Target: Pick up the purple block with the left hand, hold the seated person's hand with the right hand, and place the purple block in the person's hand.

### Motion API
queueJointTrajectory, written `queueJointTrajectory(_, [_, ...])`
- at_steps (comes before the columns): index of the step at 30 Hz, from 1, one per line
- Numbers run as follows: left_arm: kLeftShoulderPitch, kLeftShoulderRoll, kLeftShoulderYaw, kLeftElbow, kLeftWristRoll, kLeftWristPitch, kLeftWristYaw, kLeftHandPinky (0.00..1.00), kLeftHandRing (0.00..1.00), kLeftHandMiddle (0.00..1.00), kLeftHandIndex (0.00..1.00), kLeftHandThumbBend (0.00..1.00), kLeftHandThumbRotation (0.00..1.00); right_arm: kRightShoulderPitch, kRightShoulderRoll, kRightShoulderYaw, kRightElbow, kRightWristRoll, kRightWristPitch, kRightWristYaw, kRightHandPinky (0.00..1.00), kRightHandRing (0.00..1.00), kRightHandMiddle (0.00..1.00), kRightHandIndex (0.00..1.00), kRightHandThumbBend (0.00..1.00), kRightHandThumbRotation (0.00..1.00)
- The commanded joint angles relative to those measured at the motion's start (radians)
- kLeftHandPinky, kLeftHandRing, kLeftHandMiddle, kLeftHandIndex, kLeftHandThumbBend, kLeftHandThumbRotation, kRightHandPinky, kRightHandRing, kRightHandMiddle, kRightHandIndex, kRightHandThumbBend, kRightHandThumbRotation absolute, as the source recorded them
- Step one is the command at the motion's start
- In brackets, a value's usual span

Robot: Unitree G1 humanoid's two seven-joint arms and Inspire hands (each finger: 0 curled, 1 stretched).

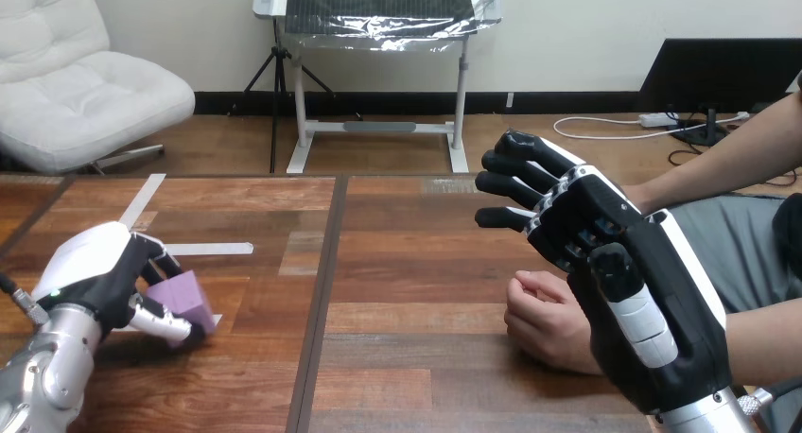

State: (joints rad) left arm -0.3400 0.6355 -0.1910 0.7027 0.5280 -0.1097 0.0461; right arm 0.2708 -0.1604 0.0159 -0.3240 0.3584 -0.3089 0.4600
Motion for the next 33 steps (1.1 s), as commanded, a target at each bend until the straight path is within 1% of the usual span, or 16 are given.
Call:
queueJointTrajectory(1, [-0.028, -0.014, 0.042, -0.119, -0.045, -0.011, -0.004, 0.25, 0.32, 0.4, 0.49, 0.64, 0.0, -0.031, 0.002, -0.015, -0.035, 0.001, -0.023, -0.008, 0.75, 0.83, 0.84, 0.84, 0.91, 0.74])
queueJointTrajectory(4, [-0.019, -0.017, 0.05, -0.161, -0.06, -0.004, -0.016, 0.25, 0.32, 0.4, 0.49, 0.63, 0.0, -0.032, 0.002, -0.014, -0.033, 0.001, -0.024, -0.007, 0.75, 0.83, 0.84, 0.84, 0.91, 0.74])
queueJointTrajectory(10, [-0.003, -0.026, 0.069, -0.251, -0.095, -0.015, -0.033, 0.26, 0.32, 0.4, 0.49, 0.63, 0.0, -0.035, 0.005, -0.012, -0.03, 0.0, -0.023, -0.007, 0.75, 0.83, 0.84, 0.84, 0.91, 0.74])
queueJointTrajectory(16, [0.004, -0.039, 0.074, -0.344, -0.099, 0.016, -0.052, 0.26, 0.33, 0.42, 0.49, 0.63, 0.0, -0.04, 0.008, -0.011, -0.019, -0.008, -0.027, -0.011, 0.75, 0.83, 0.84, 0.84, 0.92, 0.74])
queueJointTrajectory(19, [0.006, -0.046, 0.078, -0.386, -0.109, 0.021, -0.063, 0.24, 0.3, 0.41, 0.49, 0.63, 0.0, -0.045, 0.006, -0.012, -0.012, -0.02, -0.032, -0.011, 0.74, 0.83, 0.84, 0.84, 0.93, 0.75])
queueJointTrajectory(23, [0.004, -0.057, 0.077, -0.437, -0.116, 0.03, -0.078, 0.21, 0.28, 0.4, 0.49, 0.62, 0.0, -0.059, 0.007, -0.017, 0.012, -0.052, -0.056, -0.016, 0.74, 0.83, 0.83, 0.84, 0.93, 0.76])
queueJointTrajectory(26, [0.001, -0.067, 0.077, -0.47, -0.12, 0.04, -0.091, 0.19, 0.26, 0.38, 0.49, 0.62, 0.0, -0.071, 0.001, -0.022, 0.028, -0.068, -0.062, -0.019, 0.73, 0.82, 0.83, 0.84, 0.92, 0.77])
queueJointTrajectory(33, [-0.01, -0.089, 0.069, -0.528, -0.111, 0.057, -0.114, 0.2, 0.28, 0.4, 0.48, 0.62, 0.0, -0.114, -0.029, -0.045, 0.081, -0.111, -0.083, -0.019, 0.73, 0.83, 0.83, 0.83, 0.9, 0.77])
